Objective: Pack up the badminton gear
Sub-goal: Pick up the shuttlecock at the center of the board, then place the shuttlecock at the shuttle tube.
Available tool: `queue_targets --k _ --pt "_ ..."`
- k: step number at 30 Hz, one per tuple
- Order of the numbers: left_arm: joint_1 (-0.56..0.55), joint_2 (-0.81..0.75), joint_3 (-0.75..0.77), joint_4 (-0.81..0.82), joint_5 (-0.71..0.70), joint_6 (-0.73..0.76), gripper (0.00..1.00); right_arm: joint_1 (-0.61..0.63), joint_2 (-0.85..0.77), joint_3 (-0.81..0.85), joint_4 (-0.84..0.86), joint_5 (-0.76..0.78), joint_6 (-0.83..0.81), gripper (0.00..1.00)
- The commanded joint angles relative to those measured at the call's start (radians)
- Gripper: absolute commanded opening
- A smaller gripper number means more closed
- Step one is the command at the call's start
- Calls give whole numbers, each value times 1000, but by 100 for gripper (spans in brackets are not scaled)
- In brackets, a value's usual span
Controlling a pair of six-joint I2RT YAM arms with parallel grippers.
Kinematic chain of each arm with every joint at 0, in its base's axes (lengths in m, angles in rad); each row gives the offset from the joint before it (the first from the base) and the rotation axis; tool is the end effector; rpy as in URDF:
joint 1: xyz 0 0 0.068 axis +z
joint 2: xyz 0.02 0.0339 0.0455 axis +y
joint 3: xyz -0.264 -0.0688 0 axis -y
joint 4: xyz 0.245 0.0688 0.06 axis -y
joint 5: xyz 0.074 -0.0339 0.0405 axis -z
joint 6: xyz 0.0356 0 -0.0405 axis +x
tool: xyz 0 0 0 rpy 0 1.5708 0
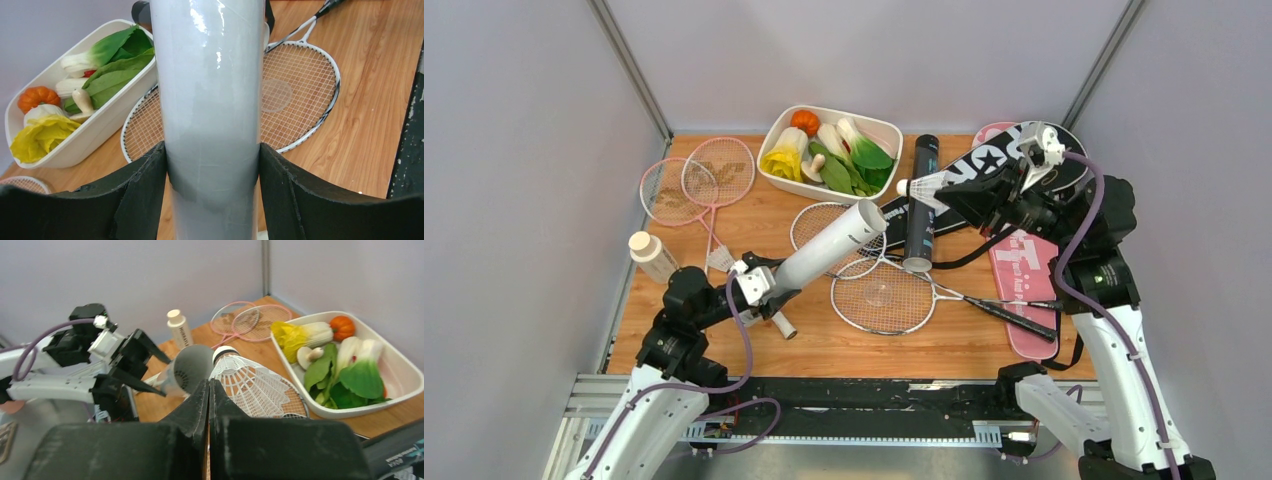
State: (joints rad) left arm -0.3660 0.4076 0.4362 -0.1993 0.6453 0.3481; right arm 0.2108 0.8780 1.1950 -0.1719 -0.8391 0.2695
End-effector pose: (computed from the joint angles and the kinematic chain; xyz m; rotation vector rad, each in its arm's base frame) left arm 0.1060 -0.0636 0.2677 1.0277 1.4049 -0.5728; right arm 0.1531 0.0598 0.4642 -0.6713 1.4006 0.9777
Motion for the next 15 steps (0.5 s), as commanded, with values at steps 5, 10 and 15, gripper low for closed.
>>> queue_targets --k 5,10,15 --pt "1 30 75 30 50 120 0 20 -2 14 -30 -266 4 0" --pt "2 85 124 10 121 177 0 42 21 -27 -35 -292 -2 0" --pt "1 146 148 30 173 185 0 50 47 -44 -39 -304 28 0"
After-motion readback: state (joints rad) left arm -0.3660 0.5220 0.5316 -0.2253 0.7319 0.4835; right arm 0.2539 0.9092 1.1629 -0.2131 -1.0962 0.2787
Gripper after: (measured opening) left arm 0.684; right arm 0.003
